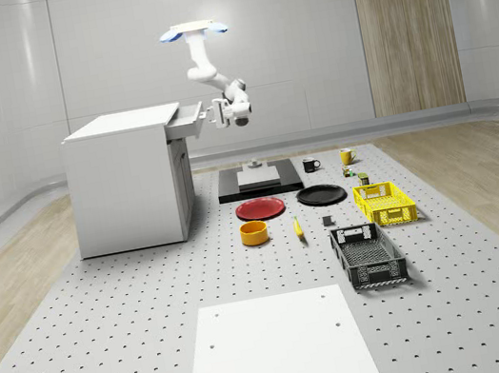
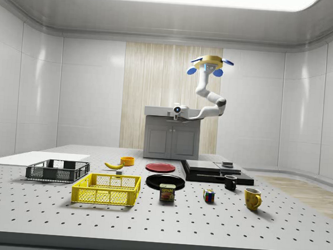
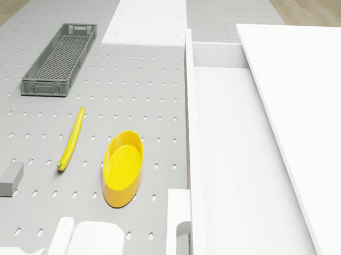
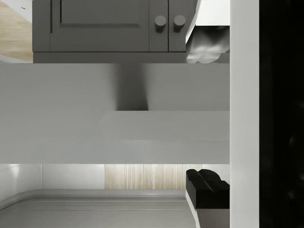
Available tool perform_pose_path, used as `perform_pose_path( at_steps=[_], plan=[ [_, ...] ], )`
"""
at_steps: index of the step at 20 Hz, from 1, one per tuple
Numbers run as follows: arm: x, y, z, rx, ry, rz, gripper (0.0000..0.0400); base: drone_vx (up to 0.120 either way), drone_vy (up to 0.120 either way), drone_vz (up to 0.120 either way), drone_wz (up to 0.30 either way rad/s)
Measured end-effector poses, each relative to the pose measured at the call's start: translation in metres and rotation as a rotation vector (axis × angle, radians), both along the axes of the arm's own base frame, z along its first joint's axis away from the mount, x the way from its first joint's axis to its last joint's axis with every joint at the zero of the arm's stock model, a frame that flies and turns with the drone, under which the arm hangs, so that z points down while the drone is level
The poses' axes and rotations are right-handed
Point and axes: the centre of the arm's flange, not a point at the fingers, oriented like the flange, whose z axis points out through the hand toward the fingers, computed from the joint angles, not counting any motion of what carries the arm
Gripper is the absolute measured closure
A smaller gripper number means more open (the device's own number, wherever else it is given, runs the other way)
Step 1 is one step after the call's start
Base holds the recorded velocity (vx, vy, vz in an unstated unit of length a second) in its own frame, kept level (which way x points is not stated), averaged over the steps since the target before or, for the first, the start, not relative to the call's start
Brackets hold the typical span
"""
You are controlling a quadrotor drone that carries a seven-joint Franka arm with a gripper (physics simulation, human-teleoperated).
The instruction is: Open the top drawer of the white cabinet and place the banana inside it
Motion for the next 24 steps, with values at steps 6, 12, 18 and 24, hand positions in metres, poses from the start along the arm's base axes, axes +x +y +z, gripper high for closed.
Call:
perform_pose_path(
  at_steps=[6, 12, 18, 24],
  plan=[
    [0.000, -0.007, 0.000, 0.000, 0.000, 0.000, 0.0142, 0.000, -0.020, 0.000, 0.000],
    [0.000, -0.011, -0.001, -0.005, 0.001, 0.000, 0.0236, 0.000, 0.000, 0.000, 0.000],
    [0.002, -0.031, -0.004, -0.003, -0.022, 0.000, 0.0270, 0.000, 0.000, 0.000, 0.000],
    [-0.004, -0.063, 0.006, -0.019, 0.026, -0.001, 0.0178, 0.000, 0.000, 0.000, 0.000]
  ],
)
